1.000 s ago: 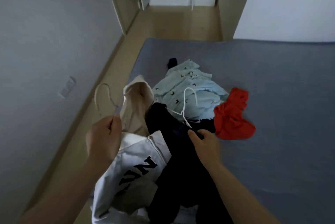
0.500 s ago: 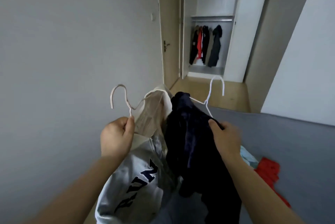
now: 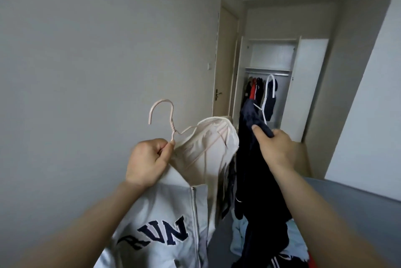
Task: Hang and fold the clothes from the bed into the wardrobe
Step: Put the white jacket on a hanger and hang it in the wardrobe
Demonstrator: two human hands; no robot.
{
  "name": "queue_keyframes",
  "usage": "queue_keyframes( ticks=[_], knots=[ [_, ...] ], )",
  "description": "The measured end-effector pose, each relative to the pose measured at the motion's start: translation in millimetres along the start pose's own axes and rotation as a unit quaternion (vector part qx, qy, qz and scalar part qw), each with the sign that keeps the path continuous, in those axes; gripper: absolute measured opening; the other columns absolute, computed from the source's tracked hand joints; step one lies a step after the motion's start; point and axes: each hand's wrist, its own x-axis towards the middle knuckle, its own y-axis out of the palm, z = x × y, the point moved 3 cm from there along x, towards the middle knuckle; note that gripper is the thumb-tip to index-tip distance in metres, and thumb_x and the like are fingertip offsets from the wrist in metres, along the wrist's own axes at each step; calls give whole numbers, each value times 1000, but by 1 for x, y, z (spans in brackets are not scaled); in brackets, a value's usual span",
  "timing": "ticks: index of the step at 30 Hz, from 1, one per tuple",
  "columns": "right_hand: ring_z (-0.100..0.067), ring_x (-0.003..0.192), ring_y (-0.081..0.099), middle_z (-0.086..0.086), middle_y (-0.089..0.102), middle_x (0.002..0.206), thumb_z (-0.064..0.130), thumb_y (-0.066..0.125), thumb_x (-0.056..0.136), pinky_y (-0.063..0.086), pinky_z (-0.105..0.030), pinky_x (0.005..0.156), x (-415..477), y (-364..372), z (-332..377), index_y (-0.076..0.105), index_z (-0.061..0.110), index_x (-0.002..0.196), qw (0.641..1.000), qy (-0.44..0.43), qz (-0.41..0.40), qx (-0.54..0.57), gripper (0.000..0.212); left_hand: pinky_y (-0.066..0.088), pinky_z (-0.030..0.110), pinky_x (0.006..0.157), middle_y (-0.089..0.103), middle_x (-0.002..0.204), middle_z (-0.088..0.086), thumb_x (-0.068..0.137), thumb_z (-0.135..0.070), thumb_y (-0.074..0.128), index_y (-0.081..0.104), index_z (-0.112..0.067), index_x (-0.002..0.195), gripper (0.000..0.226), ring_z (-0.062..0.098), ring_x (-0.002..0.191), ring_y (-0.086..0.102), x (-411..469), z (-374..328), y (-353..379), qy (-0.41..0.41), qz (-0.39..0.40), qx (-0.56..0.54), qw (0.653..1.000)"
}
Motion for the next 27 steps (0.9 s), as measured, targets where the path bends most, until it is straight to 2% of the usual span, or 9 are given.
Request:
queue_keyframes(
  ticks=[2, 4, 7, 9, 11, 16, 21, 23, 27],
  knots=[
    [-18, 63, 59, 1, 63, 67, 62, 68, 72, 44, -29, 56, -8, 17, 3, 62, 16, 73, 998, 4, 43, 35, 47, 26, 24, 47, 24, 45, 1, 88, -40, 47, 28, -18, 48, 50, 12, 43, 29, -1, 1, -11, 13, 12, 21, 1000],
    [-14, 64, 59, 6, 63, 68, 65, 72, 66, 45, -30, 61, -19, 34, 1, 61, 18, 72, 996, 7, 74, 43, 48, 25, 22, 47, 24, 45, 0, 88, -41, 48, 28, -17, 49, 50, 13, 44, 30, -2, 3, -19, 7, 18, 24, 1000],
    [-20, 66, 59, 2, 61, 66, 47, 75, 71, 41, -30, 58, -28, 58, -14, 59, 16, 70, 992, 6, 114, 44, 35, 27, 25, 48, 25, 46, -1, 93, -34, 56, 29, -14, 49, 55, 13, 45, 30, -4, 10, -25, -16, 22, 40, 999],
    [-24, 64, 55, 0, 55, 60, 30, 69, 78, 37, -31, 55, -28, 72, -25, 54, 13, 64, 990, 7, 134, 43, 27, 29, 30, 49, 26, 47, -2, 93, -30, 57, 29, -14, 50, 54, 12, 45, 28, -5, 16, -25, -39, 34, 51, 997],
    [-24, 61, 49, 0, 49, 56, 21, 63, 81, 34, -30, 56, -25, 86, -34, 50, 12, 60, 987, 8, 156, 37, 26, 28, 32, 50, 26, 47, -2, 93, -31, 57, 29, -14, 50, 54, 15, 46, 28, -4, 23, -20, -73, 48, 62, 994],
    [-14, 51, 43, 1, 48, 55, 16, 63, 83, 33, -29, 49, -38, 126, -45, 49, 13, 57, 979, 3, 201, 33, 29, 26, 32, 50, 31, 46, 0, 94, -31, 54, 32, -12, 50, 53, 18, 47, 33, -7, 48, -9, -173, 61, 97, 978],
    [-14, 51, 47, 1, 51, 58, 16, 59, 88, 33, -22, 45, -62, 170, -32, 61, 5, 79, 968, -2, 243, 63, 14, 28, 32, 50, 36, 47, 1, 96, -29, 51, 33, -14, 49, 52, 18, 48, 37, -22, 82, -8, -234, 58, 95, 966],
    [-6, 45, 45, 3, 49, 57, 15, 58, 87, 30, -16, 39, -67, 190, -16, 60, 8, 83, 967, -12, 244, 75, 8, 28, 33, 51, 38, 48, 2, 96, -29, 49, 34, -13, 50, 51, 19, 49, 39, -21, 96, -13, -245, 57, 101, 963],
    [-4, 34, 39, 3, 44, 50, 14, 59, 85, 26, -13, 35, -77, 228, 19, 54, 8, 69, 966, -20, 231, 110, 17, 29, 34, 55, 41, 51, 3, 97, -29, 47, 36, -13, 51, 51, 20, 53, 41, -12, 128, -38, -245, 56, 102, 962]
  ],
)
